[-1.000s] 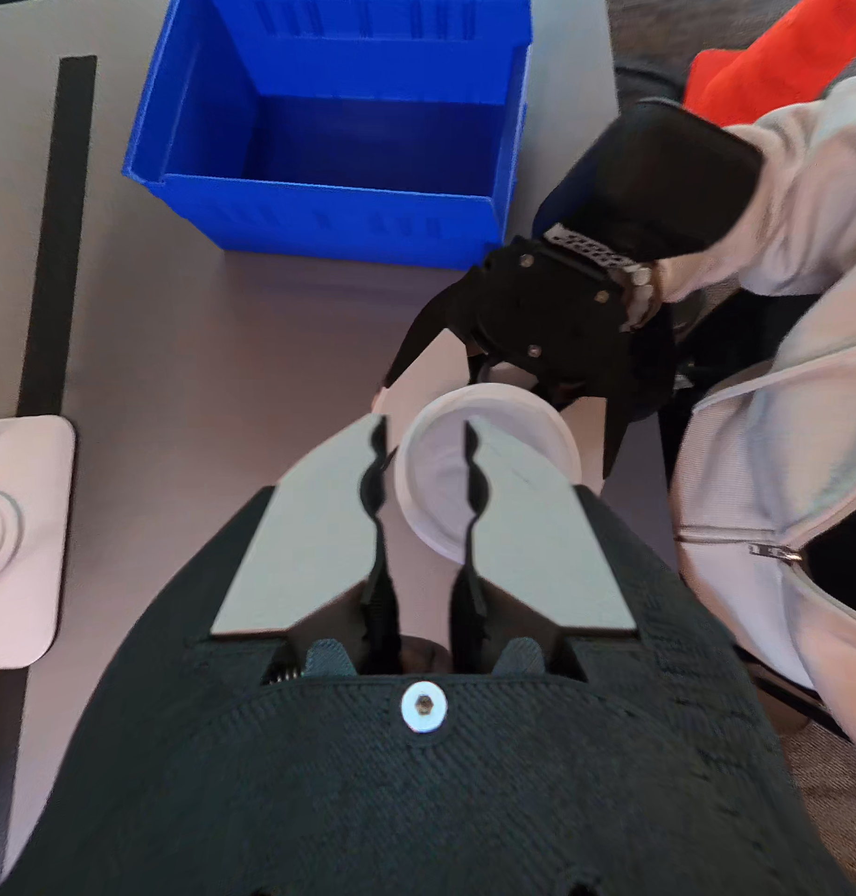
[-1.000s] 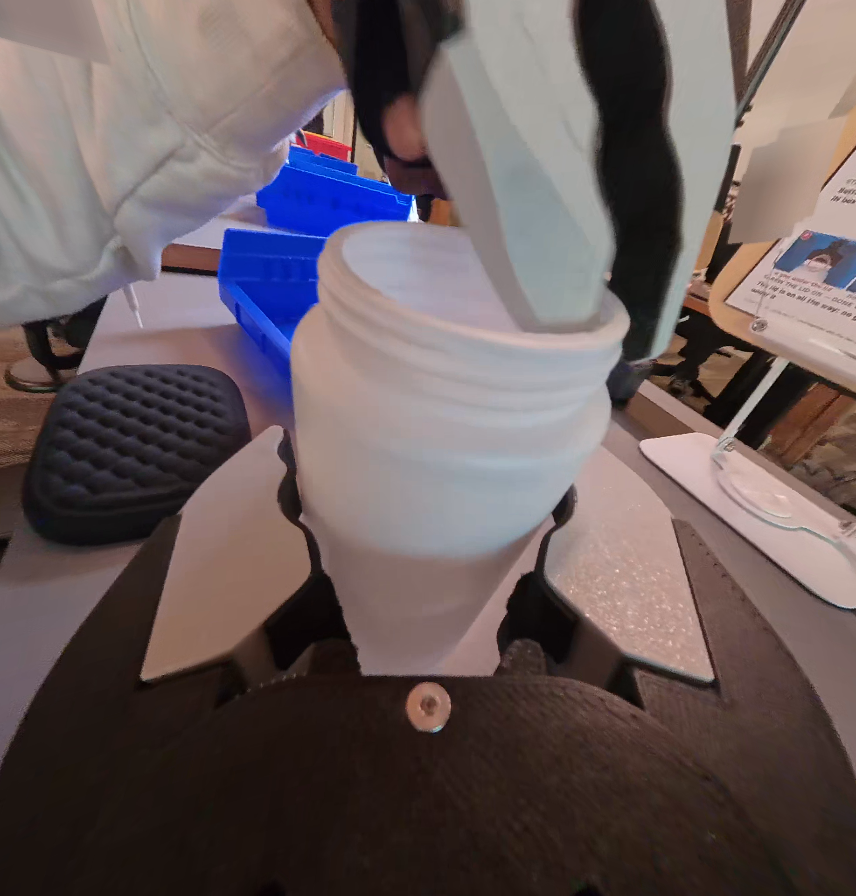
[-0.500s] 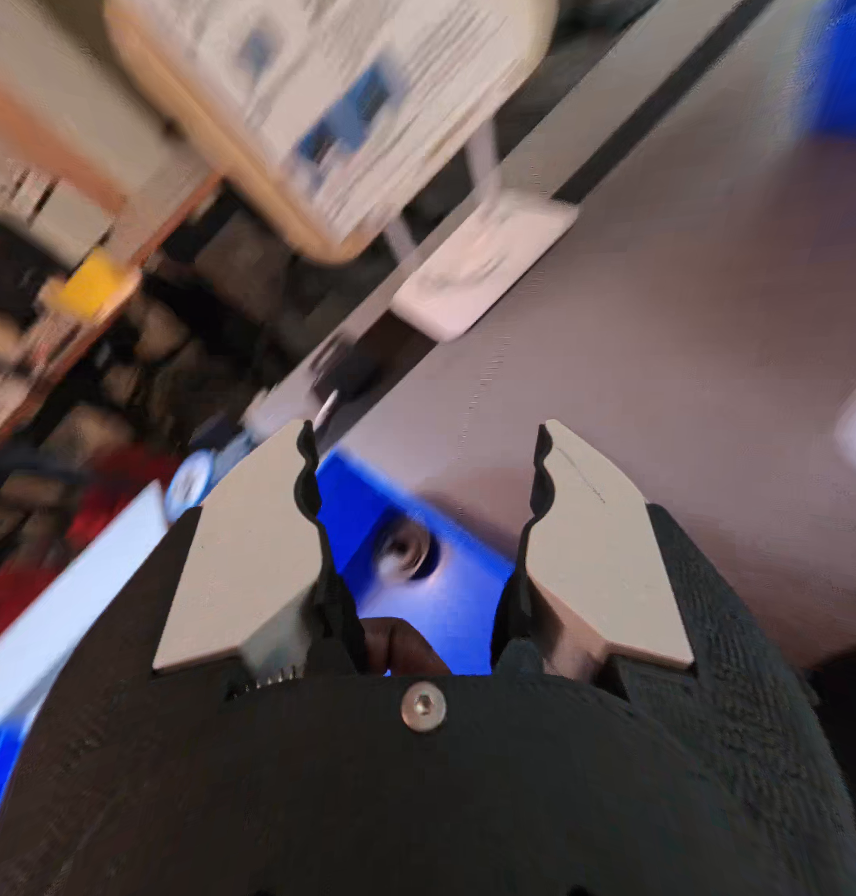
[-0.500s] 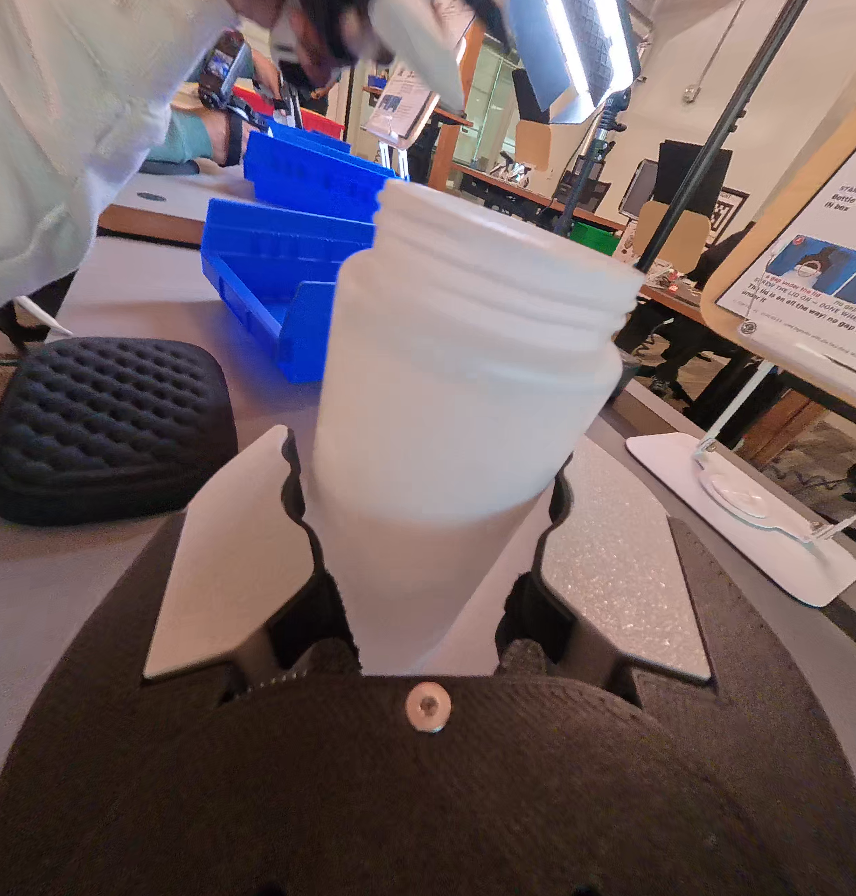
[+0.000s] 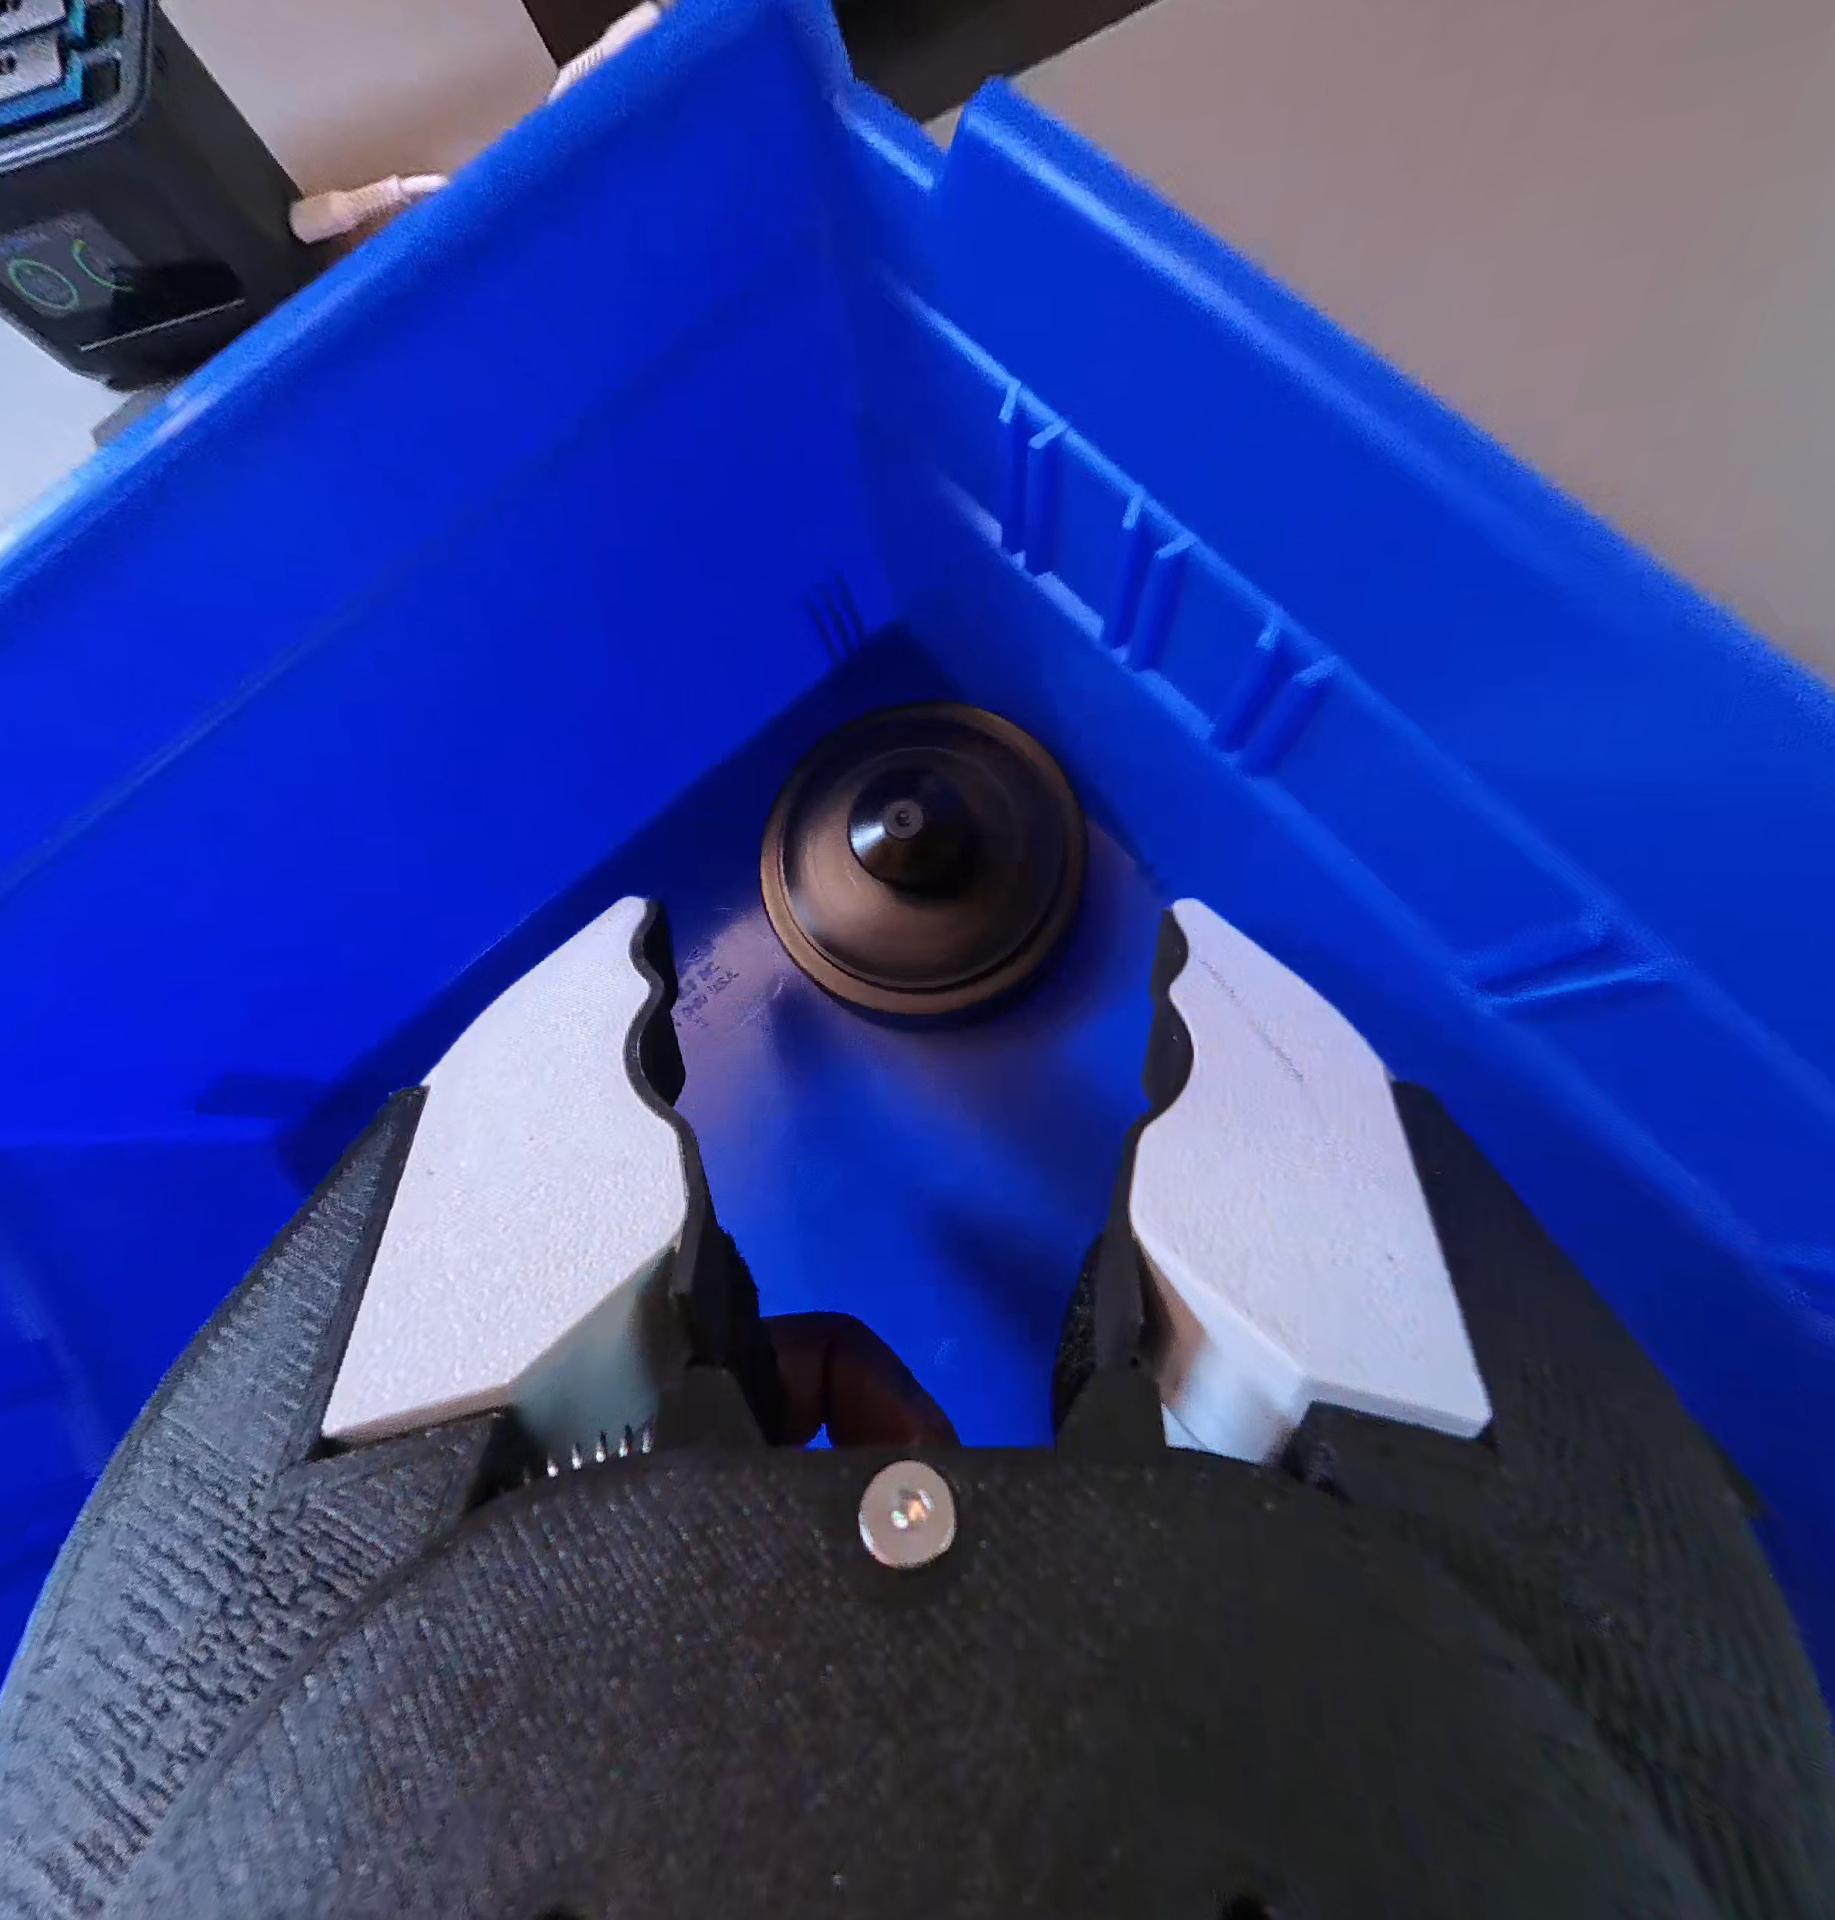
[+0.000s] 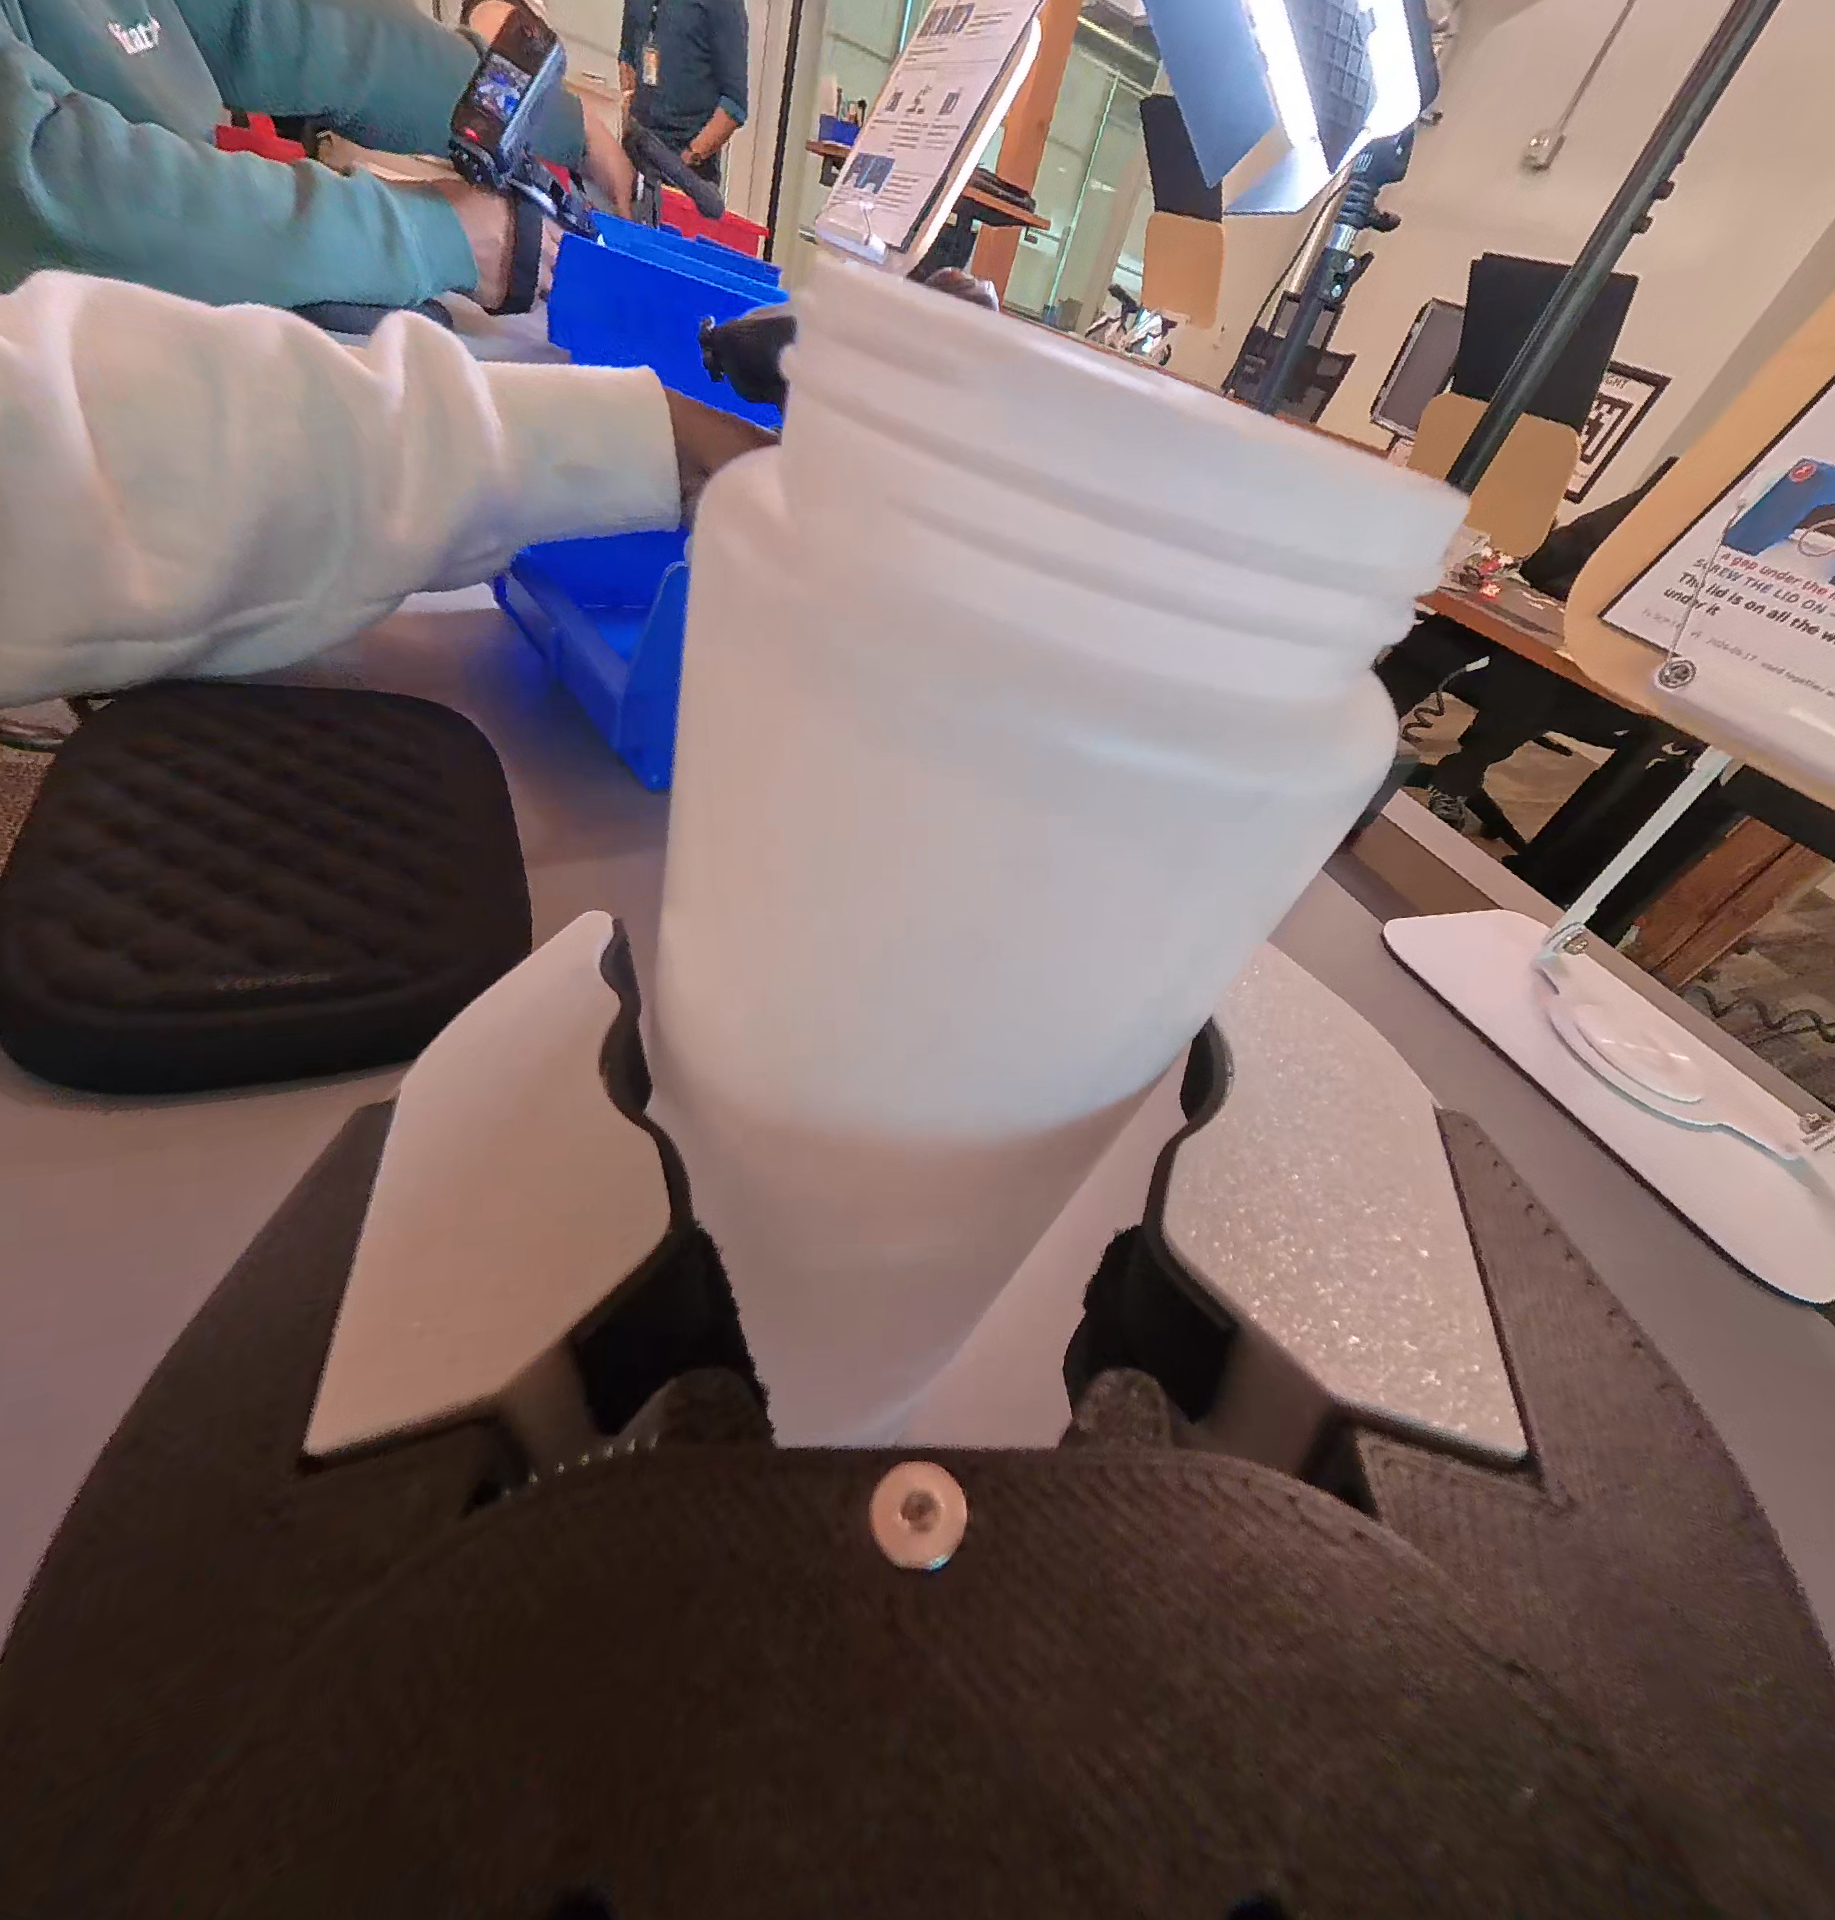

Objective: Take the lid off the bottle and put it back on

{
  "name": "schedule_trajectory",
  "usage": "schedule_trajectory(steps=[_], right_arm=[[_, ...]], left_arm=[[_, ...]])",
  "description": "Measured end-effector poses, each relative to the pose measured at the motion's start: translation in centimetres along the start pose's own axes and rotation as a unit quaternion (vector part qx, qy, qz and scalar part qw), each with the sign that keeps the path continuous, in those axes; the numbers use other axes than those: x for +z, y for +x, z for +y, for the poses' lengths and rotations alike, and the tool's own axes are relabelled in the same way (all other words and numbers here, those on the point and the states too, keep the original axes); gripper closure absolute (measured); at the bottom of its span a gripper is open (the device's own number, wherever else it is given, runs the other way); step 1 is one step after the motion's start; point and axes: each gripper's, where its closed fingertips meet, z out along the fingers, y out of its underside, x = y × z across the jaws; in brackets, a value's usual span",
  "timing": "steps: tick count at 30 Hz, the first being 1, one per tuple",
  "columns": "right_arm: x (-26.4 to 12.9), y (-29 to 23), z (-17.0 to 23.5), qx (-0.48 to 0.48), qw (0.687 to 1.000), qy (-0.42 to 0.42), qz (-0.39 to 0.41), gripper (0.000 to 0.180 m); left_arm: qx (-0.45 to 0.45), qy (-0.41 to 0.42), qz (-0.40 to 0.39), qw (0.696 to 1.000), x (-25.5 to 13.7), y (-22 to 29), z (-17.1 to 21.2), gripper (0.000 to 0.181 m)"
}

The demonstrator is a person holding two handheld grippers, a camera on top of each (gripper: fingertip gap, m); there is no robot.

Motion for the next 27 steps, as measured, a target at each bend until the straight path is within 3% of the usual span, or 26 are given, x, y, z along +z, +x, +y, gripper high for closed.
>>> schedule_trajectory(steps=[5, 7, 11, 14, 20, 27], right_arm=[[0.0, -0.1, 0.0, -0.002, 1.000, -0.002, -0.001, 0.078], [-0.1, -0.1, 0.1, -0.003, 1.000, -0.003, -0.001, 0.078], [-0.5, 0.1, -0.2, -0.003, 1.000, 0.004, 0.003, 0.076], [-0.8, 0.4, -0.5, -0.002, 1.000, 0.010, 0.008, 0.076], [-2.0, 1.4, -1.2, -0.017, 0.999, 0.021, 0.032, 0.076], [-5.2, 1.7, -4.7, -0.078, 0.993, 0.059, 0.059, 0.079]], left_arm=[[0.008, -0.030, 0.006, 0.999, 2.1, 0.0, 0.8, 0.091], [-0.006, -0.021, 0.018, 1.000, 2.5, 0.3, 0.6, 0.108], [-0.008, -0.029, 0.021, 0.999, 2.3, 0.3, 0.9, 0.111], [0.002, -0.013, -0.018, 1.000, 0.9, -0.4, 0.5, 0.111], [0.063, 0.124, -0.157, 0.978, -8.0, -0.3, -3.4, 0.111], [0.184, 0.256, -0.173, 0.933, -19.5, 9.6, -6.2, 0.111]])
